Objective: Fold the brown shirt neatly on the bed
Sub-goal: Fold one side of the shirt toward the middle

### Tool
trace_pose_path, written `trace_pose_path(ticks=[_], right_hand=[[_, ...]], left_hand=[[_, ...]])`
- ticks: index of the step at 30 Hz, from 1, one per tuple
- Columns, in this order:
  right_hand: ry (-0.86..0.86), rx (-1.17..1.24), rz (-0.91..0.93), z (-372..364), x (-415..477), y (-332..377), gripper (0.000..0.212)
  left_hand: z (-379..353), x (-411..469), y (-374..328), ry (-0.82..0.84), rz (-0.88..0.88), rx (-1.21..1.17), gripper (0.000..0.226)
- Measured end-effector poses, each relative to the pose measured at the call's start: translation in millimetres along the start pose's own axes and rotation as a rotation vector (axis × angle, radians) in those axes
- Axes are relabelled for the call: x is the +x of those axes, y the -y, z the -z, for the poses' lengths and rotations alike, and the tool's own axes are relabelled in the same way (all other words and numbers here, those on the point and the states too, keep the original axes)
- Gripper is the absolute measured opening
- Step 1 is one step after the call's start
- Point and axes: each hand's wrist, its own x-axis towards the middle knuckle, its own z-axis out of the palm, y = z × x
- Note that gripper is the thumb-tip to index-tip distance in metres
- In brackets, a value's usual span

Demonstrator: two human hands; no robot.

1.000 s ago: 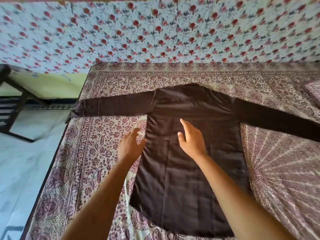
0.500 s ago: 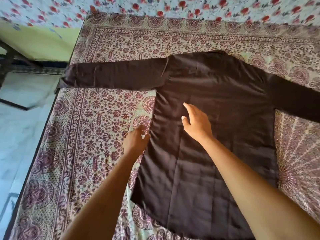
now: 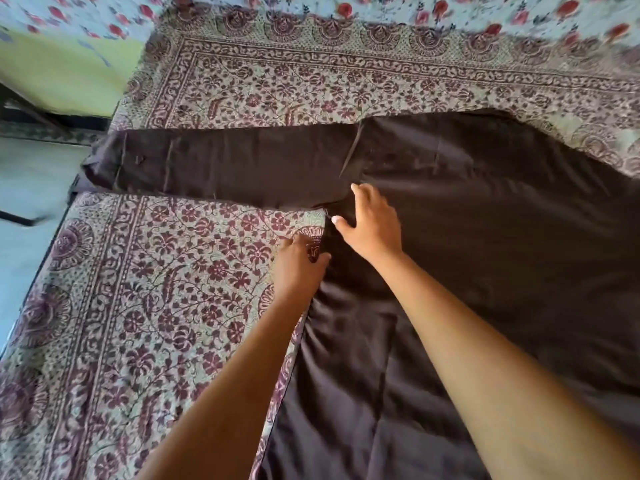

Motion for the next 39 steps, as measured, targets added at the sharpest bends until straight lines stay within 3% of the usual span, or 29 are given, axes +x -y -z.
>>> trace_pose_path(ticks=[3, 6, 8, 11, 13, 16, 19, 22, 25, 27, 33, 36, 39], right_hand=[[0.073, -0.085, -0.027, -5.8, 25.4, 15.0, 0.07], [0.072, -0.179, -0.054, -8.1, 46.1, 23.7, 0.062], [0.024, -0.358, 0.094, -13.6, 55.4, 29.2, 0.049], [0.017, -0.671, 0.3, -23.3, 55.1, 37.2, 0.029], [0.008, -0.679, 0.331, -22.5, 54.2, 42.9, 0.035], [0.111, -0.699, 0.349, -23.0, 62.0, 52.3, 0.047], [0.044, -0.556, 0.285, -6.9, 74.0, 53.0, 0.045], [-0.007, -0.477, 0.217, 15.4, 79.5, 36.9, 0.039], [0.057, -0.21, -0.131, 43.1, 80.2, 17.2, 0.031], [0.148, 0.106, -0.34, 55.2, 79.9, 4.3, 0.034], [0.077, 0.964, -0.621, 84.9, 79.9, -24.4, 0.042], [-0.011, 1.35, -0.729, 90.4, 71.8, -51.6, 0.042], [-0.085, 1.383, -0.828, 81.1, 59.2, -86.5, 0.043]], left_hand=[[1.5, 0.9, -2.5, 0.172, 0.015, 0.003, 0.045], [-0.4, 1.9, 0.7, 0.338, -0.004, 0.185, 0.029], [-0.1, 0.8, 4.7, 0.319, -0.035, 0.189, 0.024], [-1.2, -6.8, 9.6, 0.255, -0.054, -0.078, 0.02], [-2.5, -15.3, 14.6, 0.352, -0.035, -0.289, 0.031], [-4.2, -29.8, 24.3, 0.604, -0.066, -0.247, 0.068], [-1.4, -39.6, 30.6, 0.721, -0.056, -0.263, 0.071], [8.6, -42.9, 32.7, 0.881, -0.038, -0.098, 0.06], [14.3, -53.8, 33.0, 1.132, 0.038, 0.108, 0.061], [16.1, -63.3, 28.6, 1.191, 0.127, 0.172, 0.057], [17.8, -89.9, -18.6, 1.169, 0.169, 0.32, 0.04], [6.9, -112.8, -48.7, 1.095, -0.067, 0.672, 0.037], [-21.8, -141.1, -61.7, 0.928, -0.34, 0.956, 0.04]])
